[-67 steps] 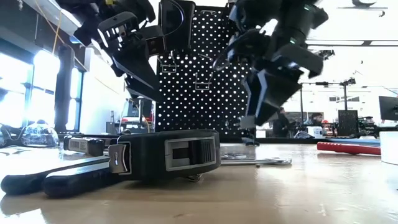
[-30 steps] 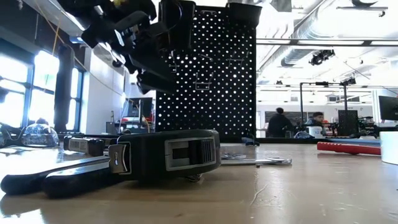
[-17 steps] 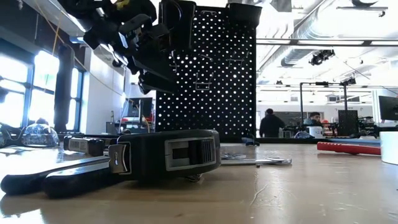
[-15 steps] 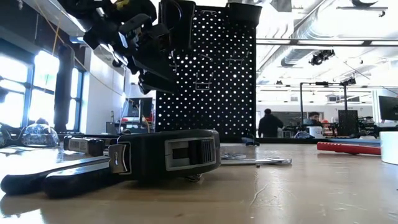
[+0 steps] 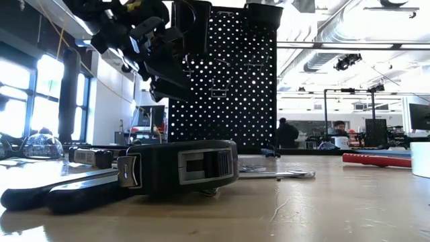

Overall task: Hang tools onto peg board
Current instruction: Put the gray hex key set into the black bin on the pegboard

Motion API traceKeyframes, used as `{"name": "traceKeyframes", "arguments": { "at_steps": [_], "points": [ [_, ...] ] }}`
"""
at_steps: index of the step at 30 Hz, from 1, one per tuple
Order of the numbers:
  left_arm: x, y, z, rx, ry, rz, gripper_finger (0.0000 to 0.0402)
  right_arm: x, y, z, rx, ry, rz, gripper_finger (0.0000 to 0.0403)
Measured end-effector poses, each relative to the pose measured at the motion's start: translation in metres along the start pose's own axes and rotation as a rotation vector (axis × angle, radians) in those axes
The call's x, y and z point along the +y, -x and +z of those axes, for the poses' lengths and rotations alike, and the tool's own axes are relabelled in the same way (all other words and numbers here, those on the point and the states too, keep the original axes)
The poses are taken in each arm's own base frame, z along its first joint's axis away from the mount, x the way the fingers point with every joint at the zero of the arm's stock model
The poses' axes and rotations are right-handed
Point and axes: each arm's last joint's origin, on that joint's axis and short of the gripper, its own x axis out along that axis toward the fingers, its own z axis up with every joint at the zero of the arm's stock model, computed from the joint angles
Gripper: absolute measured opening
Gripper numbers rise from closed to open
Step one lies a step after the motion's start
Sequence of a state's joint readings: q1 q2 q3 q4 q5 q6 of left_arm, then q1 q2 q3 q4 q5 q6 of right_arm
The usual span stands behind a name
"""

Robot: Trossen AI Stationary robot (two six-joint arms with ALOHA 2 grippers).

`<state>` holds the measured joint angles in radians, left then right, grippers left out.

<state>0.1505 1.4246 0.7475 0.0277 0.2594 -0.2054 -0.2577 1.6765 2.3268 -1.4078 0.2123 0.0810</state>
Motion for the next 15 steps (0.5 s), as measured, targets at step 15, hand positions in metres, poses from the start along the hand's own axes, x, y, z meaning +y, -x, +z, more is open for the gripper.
{"name": "traceKeyframes", "arguments": {
  "at_steps": [15],
  "points": [
    [-0.001,0.000,0.000,0.006,0.012,-0.023,0.0193,-0.009,-0.012,0.001,0.029,-0.057,-0.052,0.0189]
  ]
}}
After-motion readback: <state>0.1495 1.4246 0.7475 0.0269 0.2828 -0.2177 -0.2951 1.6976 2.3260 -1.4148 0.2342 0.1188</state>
